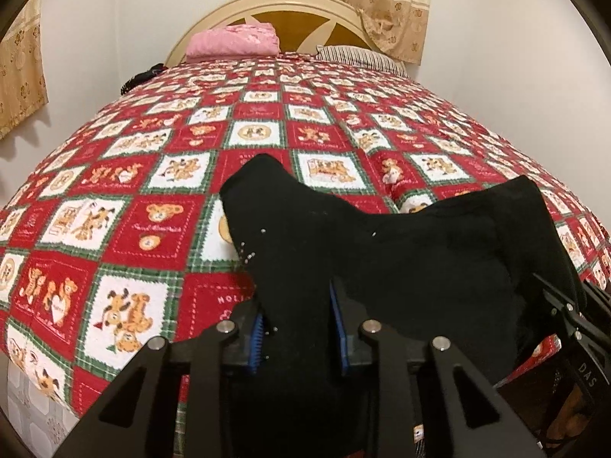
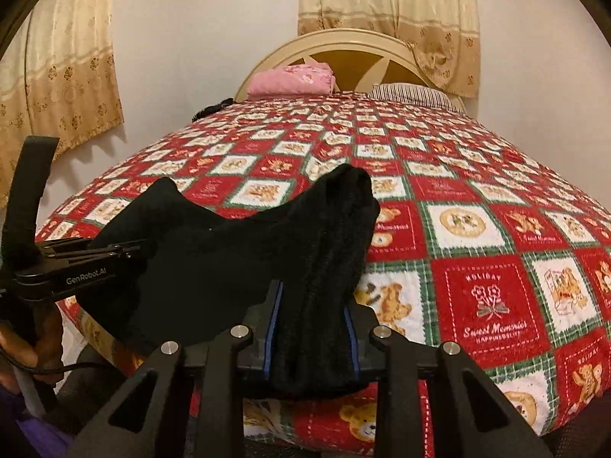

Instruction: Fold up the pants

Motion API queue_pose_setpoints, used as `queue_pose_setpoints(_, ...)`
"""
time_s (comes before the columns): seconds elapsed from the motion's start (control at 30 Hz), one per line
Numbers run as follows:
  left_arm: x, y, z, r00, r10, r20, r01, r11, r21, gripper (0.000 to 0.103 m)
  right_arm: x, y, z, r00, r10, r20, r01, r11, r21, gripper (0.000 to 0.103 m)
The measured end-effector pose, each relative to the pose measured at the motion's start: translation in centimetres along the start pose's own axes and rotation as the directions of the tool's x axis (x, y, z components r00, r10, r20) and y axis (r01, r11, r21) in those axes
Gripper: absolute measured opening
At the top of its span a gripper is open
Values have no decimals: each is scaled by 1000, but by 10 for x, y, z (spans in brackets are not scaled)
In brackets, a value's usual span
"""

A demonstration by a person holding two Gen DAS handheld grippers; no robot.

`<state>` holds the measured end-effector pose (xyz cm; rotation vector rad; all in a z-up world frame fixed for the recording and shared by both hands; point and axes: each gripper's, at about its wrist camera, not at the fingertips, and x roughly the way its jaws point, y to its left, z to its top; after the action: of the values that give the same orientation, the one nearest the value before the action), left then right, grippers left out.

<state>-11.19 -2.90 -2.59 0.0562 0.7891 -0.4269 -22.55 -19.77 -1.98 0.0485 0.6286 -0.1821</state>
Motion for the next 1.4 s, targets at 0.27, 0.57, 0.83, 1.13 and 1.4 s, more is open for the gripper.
queue_pose_setpoints(0.27, -13, 20, 18, 997, 42, 64, -41, 999, -26, 14, 4, 14, 15, 999, 34, 29, -34, 999, 8, 29)
queue_pose_setpoints(0.57, 2, 33, 13, 999, 30, 29, -29, 998, -47, 13, 15, 23, 31, 999, 24, 34, -24, 1000, 1, 29)
queue_pose_setpoints(0.83, -11, 48, 18, 995, -74, 61, 78, 994, -75, 17, 13, 21, 26, 1000, 4, 25, -4, 1000, -8, 29)
queue_pose_setpoints(1.13, -23, 95, 20, 996, -50, 73, 60, 988, -145, 88, 28, -11, 7, 997, -55, -50, 58, 996, 62, 28)
queue_pose_setpoints(1.4, 34, 69, 1, 984, -156, -90, 140, 977, -164, 88, 29, -15, 0, 997, -65, -50, 68, 996, 51, 29)
